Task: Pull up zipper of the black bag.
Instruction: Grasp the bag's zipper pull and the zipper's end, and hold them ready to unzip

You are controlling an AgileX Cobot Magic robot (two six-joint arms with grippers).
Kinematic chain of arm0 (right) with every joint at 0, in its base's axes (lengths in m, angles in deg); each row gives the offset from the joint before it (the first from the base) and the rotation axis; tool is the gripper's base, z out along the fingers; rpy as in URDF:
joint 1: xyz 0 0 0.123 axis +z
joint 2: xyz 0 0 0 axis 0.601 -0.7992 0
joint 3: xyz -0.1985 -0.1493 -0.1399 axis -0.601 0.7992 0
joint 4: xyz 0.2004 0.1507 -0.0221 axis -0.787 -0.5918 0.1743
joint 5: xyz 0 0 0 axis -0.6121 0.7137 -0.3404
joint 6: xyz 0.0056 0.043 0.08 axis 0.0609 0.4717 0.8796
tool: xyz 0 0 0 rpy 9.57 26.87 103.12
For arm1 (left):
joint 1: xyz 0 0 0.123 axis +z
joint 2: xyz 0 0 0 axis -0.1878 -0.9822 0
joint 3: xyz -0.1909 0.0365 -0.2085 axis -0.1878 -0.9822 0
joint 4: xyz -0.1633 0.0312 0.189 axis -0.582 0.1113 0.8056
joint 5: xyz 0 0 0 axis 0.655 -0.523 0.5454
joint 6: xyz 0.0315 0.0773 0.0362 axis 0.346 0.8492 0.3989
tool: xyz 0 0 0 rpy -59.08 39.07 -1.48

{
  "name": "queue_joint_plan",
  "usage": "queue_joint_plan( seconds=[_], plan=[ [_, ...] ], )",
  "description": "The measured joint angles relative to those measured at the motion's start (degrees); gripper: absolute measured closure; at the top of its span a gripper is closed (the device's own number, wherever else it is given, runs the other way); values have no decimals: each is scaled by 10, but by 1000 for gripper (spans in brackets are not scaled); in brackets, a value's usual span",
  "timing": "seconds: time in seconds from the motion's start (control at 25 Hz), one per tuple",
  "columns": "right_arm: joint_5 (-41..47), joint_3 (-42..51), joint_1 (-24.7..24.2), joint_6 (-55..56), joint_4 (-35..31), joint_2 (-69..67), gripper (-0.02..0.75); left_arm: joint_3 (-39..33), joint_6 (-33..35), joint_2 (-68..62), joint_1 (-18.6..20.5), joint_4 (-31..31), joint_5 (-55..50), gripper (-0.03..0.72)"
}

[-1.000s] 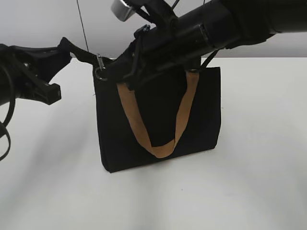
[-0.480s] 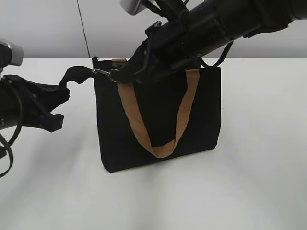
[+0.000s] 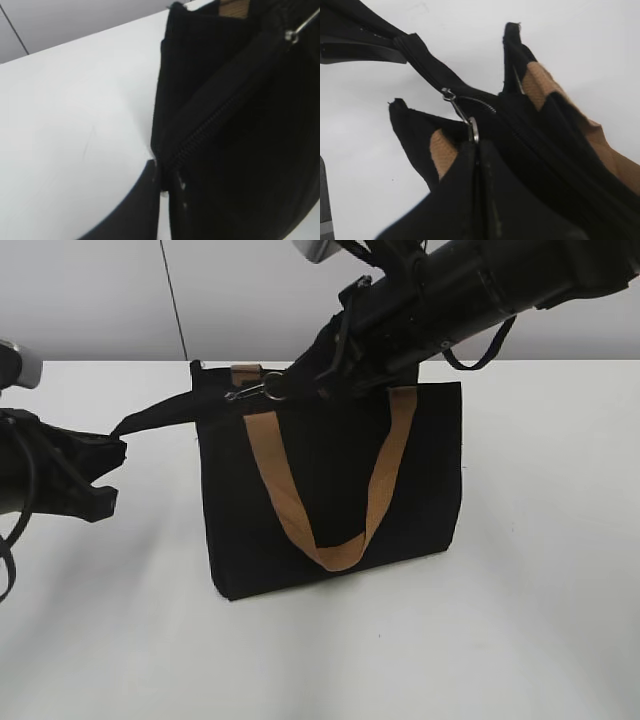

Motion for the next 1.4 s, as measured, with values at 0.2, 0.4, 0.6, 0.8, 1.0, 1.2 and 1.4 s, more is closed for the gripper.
queue_joint_plan(
  seconds=[0.2, 0.4, 0.6, 0.8, 1.0, 1.2, 1.4],
  plan=[
    [1, 0, -14, 1, 2, 0, 738, 0, 0, 0, 25, 0, -2, 681],
    [10, 0, -40, 2, 2, 0, 738, 0, 0, 0, 26, 0, -4, 683],
    [18, 0, -95, 16, 3, 0, 738, 0, 0, 0, 26, 0, -9, 683],
    [43, 0, -153, 21, 4, 1, 738, 0, 0, 0, 26, -1, -10, 683],
    [59, 0, -200, 44, 7, 1, 738, 0, 0, 0, 26, 0, -12, 683],
    [71, 0, -204, 62, 6, 1, 738, 0, 0, 0, 26, -1, -12, 683],
    [76, 0, -205, 97, 4, 2, 685, 0, -6, 0, 26, -52, -28, 670]
  ],
)
